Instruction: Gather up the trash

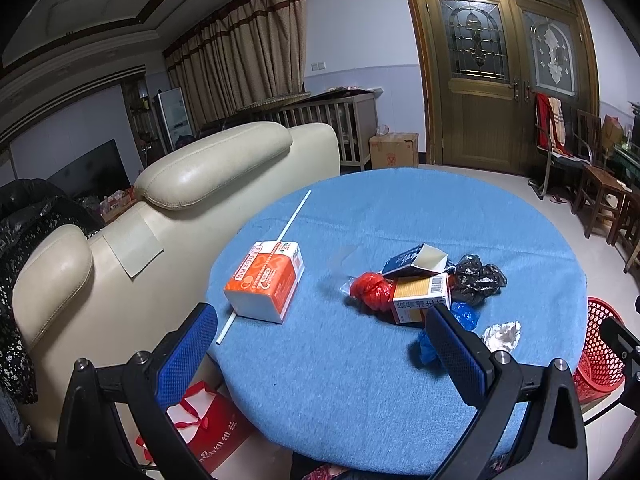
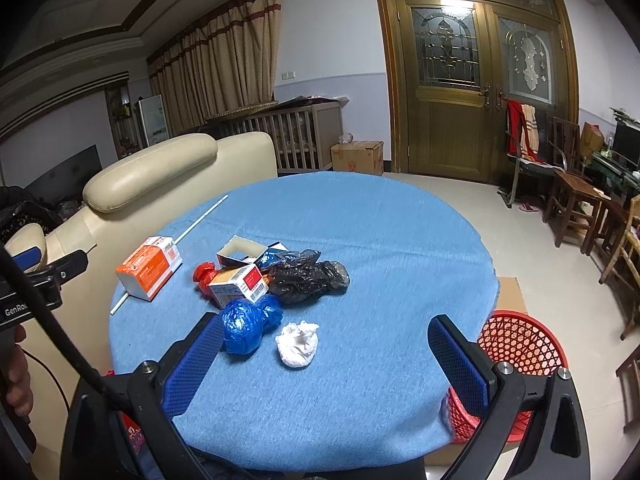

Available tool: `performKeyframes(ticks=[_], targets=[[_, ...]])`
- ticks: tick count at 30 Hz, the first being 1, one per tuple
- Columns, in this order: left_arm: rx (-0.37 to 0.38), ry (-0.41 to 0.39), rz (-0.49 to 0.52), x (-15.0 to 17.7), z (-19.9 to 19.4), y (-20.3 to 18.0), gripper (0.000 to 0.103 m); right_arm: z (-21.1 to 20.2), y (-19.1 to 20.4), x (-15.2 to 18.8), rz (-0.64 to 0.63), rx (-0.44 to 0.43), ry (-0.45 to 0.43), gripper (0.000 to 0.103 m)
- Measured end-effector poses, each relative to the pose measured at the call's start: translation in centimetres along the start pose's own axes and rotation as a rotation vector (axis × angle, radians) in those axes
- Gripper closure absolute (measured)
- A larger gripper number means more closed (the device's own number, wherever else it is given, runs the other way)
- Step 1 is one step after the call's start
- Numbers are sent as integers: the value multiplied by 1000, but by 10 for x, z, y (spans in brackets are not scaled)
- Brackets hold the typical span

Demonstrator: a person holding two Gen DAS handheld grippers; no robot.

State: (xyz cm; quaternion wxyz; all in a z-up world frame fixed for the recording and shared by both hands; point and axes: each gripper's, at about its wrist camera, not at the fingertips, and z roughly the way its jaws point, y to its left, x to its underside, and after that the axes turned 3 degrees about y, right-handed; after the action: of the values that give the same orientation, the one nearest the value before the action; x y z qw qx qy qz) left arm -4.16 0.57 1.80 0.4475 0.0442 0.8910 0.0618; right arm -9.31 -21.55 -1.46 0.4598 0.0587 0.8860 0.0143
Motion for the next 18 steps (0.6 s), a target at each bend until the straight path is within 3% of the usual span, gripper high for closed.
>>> performKeyframes(ticks=[18], targets=[[3, 10, 5, 2, 5, -1, 0, 9, 0, 4, 6, -8, 28, 0]])
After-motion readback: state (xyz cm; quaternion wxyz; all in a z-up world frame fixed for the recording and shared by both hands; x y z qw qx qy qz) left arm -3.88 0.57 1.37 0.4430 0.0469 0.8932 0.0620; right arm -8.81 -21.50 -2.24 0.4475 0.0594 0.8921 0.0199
